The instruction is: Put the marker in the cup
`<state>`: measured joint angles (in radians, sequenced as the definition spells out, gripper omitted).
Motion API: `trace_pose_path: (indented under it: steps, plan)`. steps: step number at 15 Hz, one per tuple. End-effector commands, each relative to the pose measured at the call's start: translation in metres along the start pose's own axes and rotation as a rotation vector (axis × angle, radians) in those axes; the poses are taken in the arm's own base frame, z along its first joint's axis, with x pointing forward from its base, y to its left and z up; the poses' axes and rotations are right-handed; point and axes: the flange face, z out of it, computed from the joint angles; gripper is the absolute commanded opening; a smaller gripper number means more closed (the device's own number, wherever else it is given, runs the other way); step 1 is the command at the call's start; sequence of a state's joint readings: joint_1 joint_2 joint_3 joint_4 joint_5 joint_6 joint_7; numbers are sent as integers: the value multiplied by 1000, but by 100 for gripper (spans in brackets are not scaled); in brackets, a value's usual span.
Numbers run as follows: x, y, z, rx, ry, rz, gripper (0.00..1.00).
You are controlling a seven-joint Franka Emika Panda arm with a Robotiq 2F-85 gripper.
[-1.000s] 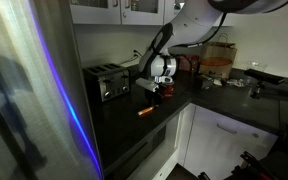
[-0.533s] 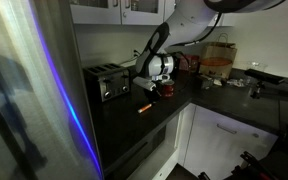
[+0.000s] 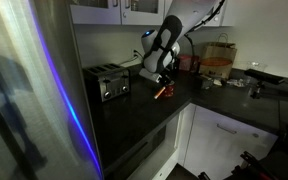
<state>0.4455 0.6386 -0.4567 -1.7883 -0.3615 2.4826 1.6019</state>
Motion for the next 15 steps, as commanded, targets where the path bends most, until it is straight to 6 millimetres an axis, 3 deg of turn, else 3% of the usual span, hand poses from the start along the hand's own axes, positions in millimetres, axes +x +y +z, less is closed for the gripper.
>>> trace_pose_path:
  steps: [1, 9, 15]
  plan:
    - [-4, 0, -19, 3, 207, -24, 5]
    - [-7, -16, -32, -25, 525, -79, 5]
    - [21, -33, -26, -4, 611, -66, 5]
